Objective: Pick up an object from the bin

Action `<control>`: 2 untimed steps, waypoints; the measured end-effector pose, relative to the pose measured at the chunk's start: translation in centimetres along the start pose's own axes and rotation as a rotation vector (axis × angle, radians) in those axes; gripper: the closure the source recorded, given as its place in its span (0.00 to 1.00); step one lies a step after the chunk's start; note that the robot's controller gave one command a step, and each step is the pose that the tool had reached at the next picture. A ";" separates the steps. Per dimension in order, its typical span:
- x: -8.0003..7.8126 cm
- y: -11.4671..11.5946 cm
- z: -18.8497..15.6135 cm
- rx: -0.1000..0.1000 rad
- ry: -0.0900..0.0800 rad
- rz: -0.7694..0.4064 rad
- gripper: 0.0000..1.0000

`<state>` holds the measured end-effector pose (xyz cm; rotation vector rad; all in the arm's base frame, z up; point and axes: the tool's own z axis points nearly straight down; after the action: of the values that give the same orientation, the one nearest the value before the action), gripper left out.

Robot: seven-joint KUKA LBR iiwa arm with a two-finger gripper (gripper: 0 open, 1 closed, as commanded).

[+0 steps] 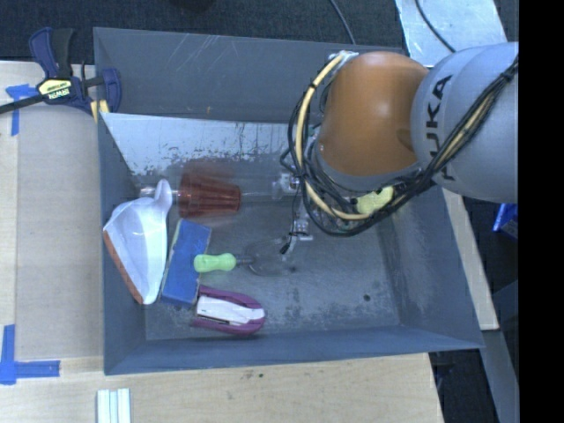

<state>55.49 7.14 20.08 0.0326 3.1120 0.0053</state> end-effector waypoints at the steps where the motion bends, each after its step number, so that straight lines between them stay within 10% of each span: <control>1: 0.3 -0.7 7.3 0.006 0.044 0.008 0.00; 2: -0.5 0.6 7.2 0.000 0.005 0.041 0.00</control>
Offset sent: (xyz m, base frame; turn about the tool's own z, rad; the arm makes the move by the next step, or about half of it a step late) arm 0.0068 0.0062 -0.0726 0.0430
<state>56.25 7.77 12.86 0.0961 3.1154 0.0059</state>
